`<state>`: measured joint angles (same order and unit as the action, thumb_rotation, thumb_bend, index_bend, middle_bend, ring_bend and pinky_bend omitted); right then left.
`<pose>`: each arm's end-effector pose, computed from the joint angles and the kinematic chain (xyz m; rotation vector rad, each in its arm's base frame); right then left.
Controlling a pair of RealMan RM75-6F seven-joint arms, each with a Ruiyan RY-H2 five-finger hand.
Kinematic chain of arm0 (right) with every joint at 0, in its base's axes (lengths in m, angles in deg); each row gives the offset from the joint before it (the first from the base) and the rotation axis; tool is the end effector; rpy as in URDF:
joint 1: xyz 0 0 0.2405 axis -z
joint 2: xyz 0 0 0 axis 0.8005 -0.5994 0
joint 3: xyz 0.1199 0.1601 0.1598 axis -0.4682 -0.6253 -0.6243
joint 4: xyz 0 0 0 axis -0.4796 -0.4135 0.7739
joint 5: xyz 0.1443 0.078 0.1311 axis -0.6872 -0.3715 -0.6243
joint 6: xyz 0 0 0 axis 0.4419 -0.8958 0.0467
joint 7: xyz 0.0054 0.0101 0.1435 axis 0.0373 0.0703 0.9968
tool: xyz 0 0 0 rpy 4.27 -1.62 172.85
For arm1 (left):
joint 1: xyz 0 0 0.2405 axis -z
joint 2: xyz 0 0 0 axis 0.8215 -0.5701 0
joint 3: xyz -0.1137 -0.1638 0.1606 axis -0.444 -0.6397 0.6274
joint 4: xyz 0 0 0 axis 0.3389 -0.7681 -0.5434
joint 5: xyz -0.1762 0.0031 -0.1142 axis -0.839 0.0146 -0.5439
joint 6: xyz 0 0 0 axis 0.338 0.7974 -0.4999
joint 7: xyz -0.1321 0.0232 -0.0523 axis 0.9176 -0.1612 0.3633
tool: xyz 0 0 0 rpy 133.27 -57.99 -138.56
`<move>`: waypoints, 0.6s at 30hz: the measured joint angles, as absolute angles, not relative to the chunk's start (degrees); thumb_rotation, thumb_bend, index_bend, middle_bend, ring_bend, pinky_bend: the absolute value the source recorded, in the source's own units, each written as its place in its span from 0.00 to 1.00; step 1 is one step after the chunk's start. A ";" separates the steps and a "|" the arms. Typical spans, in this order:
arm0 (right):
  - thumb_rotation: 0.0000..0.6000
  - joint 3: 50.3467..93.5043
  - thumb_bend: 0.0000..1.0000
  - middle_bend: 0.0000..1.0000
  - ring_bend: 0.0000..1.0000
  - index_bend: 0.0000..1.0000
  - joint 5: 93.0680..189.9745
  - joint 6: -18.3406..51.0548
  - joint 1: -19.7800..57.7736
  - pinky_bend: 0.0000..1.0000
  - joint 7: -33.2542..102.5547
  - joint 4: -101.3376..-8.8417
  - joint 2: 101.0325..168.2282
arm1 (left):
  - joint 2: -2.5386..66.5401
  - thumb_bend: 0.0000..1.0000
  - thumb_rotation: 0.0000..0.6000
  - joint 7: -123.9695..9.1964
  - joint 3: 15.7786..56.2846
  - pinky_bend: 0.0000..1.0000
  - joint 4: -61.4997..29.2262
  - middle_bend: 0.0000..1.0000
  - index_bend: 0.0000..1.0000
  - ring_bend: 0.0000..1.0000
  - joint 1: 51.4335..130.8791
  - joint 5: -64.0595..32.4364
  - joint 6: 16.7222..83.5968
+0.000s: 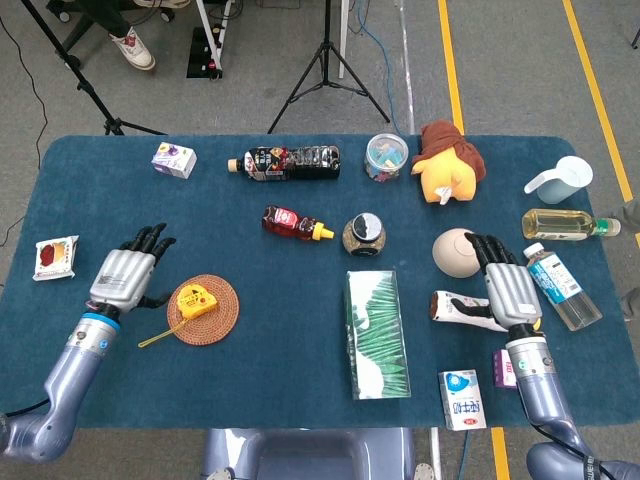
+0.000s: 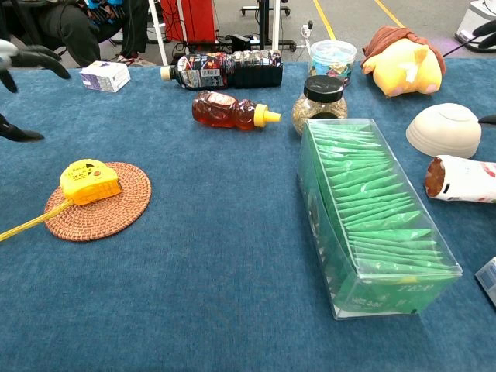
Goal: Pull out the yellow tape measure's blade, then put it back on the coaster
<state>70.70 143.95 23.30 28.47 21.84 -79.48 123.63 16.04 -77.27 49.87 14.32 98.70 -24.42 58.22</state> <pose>-0.2285 -0.2959 0.1019 1.4169 -1.0509 0.9981 -0.2083 0.3107 0.0952 -1.6703 -0.9128 -0.7153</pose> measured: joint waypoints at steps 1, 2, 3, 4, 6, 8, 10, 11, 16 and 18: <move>0.92 70.77 0.20 0.13 0.09 0.08 144.11 23.81 28.68 0.17 21.56 -79.24 123.61 | 15.74 0.20 0.95 -76.45 49.75 0.24 14.40 0.02 0.14 0.00 97.34 -23.24 59.97; 0.92 70.88 0.20 0.13 0.09 0.09 144.33 24.39 28.94 0.17 21.15 -78.99 123.55 | 15.26 0.20 0.94 -75.27 49.69 0.24 14.52 0.02 0.15 0.00 95.38 -21.94 62.43; 0.92 71.08 0.20 0.14 0.10 0.10 144.69 25.19 29.37 0.17 20.59 -78.68 123.41 | 14.87 0.20 0.95 -74.28 49.68 0.24 14.59 0.02 0.16 0.00 93.86 -21.01 64.25; 0.92 71.25 0.20 0.14 0.10 0.10 144.99 25.73 29.75 0.17 20.27 -78.52 123.26 | 14.48 0.20 0.95 -73.23 49.67 0.24 14.61 0.02 0.17 0.00 92.34 -19.97 65.95; 0.91 71.65 0.20 0.15 0.10 0.11 145.73 26.69 30.51 0.17 19.97 -78.35 122.87 | 13.56 0.20 0.95 -70.70 49.69 0.24 14.52 0.02 0.19 0.00 88.96 -17.12 69.20; 0.92 72.03 0.20 0.15 0.11 0.12 146.24 27.39 31.10 0.17 19.62 -78.28 122.56 | 12.64 0.20 0.94 -68.68 49.78 0.24 14.30 0.03 0.20 0.00 85.98 -14.58 71.62; 0.92 72.51 0.20 0.16 0.11 0.12 146.90 28.32 31.85 0.17 19.15 -78.35 122.22 | 11.92 0.20 0.94 -67.39 49.91 0.24 14.09 0.04 0.21 0.00 83.76 -12.92 73.21; 0.92 72.76 0.20 0.16 0.11 0.12 147.19 28.72 32.23 0.17 18.97 -78.44 122.08 | 11.52 0.20 0.94 -66.66 50.02 0.24 13.95 0.04 0.22 0.00 82.41 -11.99 74.12; 0.92 74.34 0.20 0.16 0.11 0.13 148.90 30.97 34.20 0.17 17.33 -78.56 121.68 | 10.33 0.20 0.94 -64.45 51.13 0.24 13.36 0.06 0.24 0.01 77.24 -8.14 76.52; 0.92 74.98 0.20 0.16 0.11 0.13 149.45 31.83 35.11 0.17 16.80 -78.80 121.64 | 9.96 0.20 0.95 -64.04 51.73 0.24 13.23 0.06 0.24 0.01 75.31 -6.69 77.15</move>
<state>74.98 149.45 31.83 35.11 16.80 -78.80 121.64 9.96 -64.04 51.73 13.23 75.31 -6.69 77.15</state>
